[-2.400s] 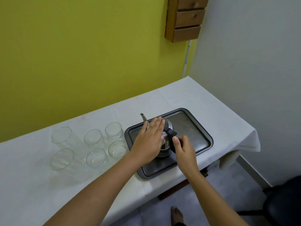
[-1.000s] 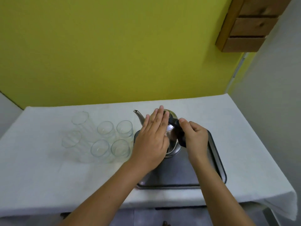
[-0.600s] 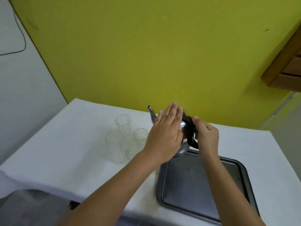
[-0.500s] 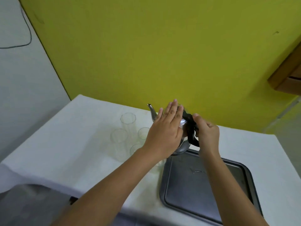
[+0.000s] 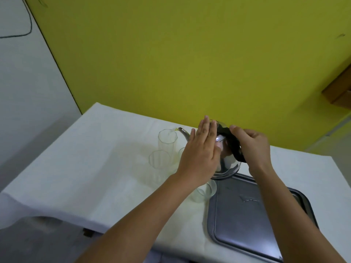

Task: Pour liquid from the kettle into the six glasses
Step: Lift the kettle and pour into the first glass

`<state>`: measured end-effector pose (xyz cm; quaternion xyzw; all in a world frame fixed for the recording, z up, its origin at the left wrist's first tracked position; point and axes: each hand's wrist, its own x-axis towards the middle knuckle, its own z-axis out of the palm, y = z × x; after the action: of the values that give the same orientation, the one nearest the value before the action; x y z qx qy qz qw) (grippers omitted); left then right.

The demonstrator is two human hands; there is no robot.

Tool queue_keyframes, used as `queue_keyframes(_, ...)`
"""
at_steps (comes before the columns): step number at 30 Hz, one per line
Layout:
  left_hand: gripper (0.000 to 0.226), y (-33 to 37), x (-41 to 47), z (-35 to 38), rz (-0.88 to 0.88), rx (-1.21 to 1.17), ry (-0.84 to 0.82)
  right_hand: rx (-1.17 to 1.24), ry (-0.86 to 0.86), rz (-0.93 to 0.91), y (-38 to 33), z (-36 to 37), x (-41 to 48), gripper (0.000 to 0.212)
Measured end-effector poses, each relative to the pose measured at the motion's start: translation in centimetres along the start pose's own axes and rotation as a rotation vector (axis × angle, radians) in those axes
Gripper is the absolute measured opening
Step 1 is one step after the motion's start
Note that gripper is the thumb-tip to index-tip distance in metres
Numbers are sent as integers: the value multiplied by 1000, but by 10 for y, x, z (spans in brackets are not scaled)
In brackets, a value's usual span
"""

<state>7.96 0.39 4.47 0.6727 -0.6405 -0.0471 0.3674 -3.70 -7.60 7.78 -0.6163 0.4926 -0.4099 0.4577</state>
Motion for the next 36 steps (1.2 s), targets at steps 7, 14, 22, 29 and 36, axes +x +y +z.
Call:
queue_keyframes(7,60,-16,1,1,47,-89,-17,-87,36,2,-3,8,1,70)
queue_keyframes(14,58,-28,2,3,54,-124,32,-173,31,10,-3,15,10,77)
queue_keyframes(22,58,-26,-1,5,9,-105,52,-230,-16,-37,-4,15,18,70)
queue_keyframes(29,58,-22,-1,7,-50,-87,69,-356,-32,-130,-9,15,24,55)
queue_keyframes(36,59,-24,-1,5,-96,-76,87,-390,-67,-177,-11,20,28,62)
